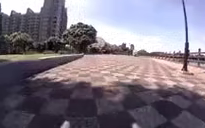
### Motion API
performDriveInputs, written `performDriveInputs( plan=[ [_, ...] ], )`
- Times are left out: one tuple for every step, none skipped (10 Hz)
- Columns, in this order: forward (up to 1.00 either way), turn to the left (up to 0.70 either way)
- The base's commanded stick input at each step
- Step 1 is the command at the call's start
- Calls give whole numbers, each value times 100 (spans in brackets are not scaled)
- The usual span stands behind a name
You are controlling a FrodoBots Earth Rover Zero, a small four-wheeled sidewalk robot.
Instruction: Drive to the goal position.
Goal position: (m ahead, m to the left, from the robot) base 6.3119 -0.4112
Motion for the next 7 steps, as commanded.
performDriveInputs(
  plan=[
    [70,0],
    [70,0],
    [70,0],
    [70,0],
    [70,0],
    [70,0],
    [70,0]
  ],
)
